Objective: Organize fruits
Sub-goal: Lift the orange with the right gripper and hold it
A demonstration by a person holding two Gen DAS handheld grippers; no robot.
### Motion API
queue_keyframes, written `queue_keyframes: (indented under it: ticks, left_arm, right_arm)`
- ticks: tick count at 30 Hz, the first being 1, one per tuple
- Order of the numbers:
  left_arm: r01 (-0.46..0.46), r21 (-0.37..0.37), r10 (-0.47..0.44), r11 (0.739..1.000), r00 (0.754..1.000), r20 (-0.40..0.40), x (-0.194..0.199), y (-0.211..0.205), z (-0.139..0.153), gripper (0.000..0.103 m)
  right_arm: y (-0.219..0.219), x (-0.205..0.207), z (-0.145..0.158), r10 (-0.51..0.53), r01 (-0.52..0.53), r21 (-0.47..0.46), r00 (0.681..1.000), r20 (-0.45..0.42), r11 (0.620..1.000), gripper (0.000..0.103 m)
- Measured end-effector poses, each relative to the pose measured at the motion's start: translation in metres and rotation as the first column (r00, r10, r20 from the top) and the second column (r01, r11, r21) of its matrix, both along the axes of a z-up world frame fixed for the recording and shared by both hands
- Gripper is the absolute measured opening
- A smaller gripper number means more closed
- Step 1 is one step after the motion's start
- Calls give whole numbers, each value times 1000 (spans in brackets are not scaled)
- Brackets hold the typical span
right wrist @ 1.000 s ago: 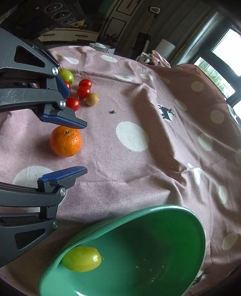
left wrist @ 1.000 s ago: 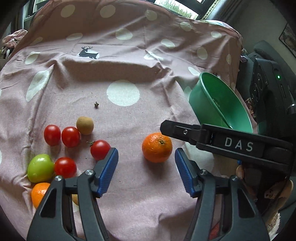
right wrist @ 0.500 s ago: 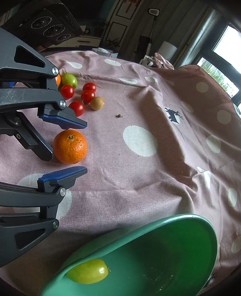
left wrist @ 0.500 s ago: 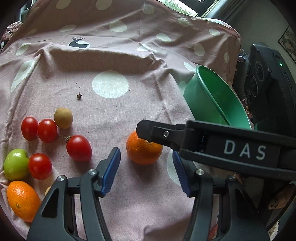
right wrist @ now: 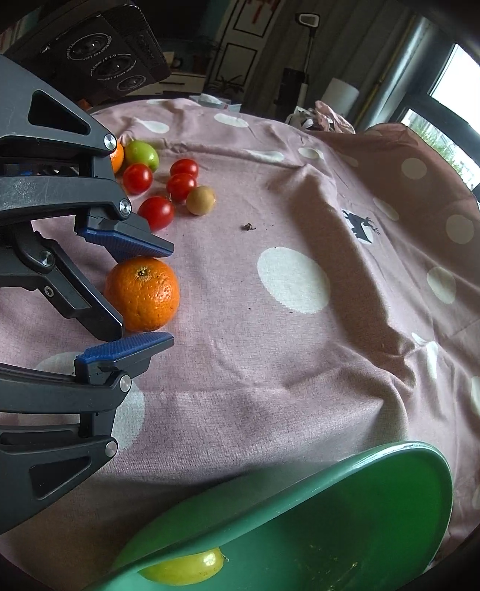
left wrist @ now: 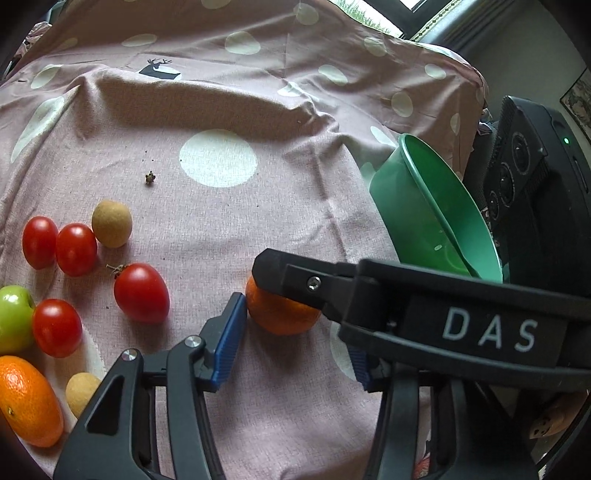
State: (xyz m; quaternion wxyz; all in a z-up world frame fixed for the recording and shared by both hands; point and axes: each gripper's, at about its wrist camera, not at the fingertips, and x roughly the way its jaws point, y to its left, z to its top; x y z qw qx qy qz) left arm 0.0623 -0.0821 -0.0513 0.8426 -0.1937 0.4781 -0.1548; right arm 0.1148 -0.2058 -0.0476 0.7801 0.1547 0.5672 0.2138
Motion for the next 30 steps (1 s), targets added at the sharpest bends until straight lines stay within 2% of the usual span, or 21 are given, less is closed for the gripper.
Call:
queue_keyframes:
  ticks: [5, 11, 16, 30]
  left_arm:
    - [-8, -28, 8, 1000, 1000, -5, 2, 4, -1, 50]
    - [-2, -10, 2, 1000, 1000, -1, 1, 2, -1, 51]
    - [-6, -43, 5, 999, 1000, -14, 2, 7, -2, 51]
    - [-21, -38, 21, 999, 1000, -14, 2, 6, -1, 51]
  right_arm:
    - [-1, 1, -2, -4, 4, 12, 1000, -10, 1000, 45]
    - [0, 0, -2, -10, 10, -5, 1000, -4, 1000, 45]
    - [2, 1, -4, -6, 6, -8, 1000, -9, 1000, 45]
    - [1, 2, -3, -13, 13, 1, 1000, -15, 1000, 45]
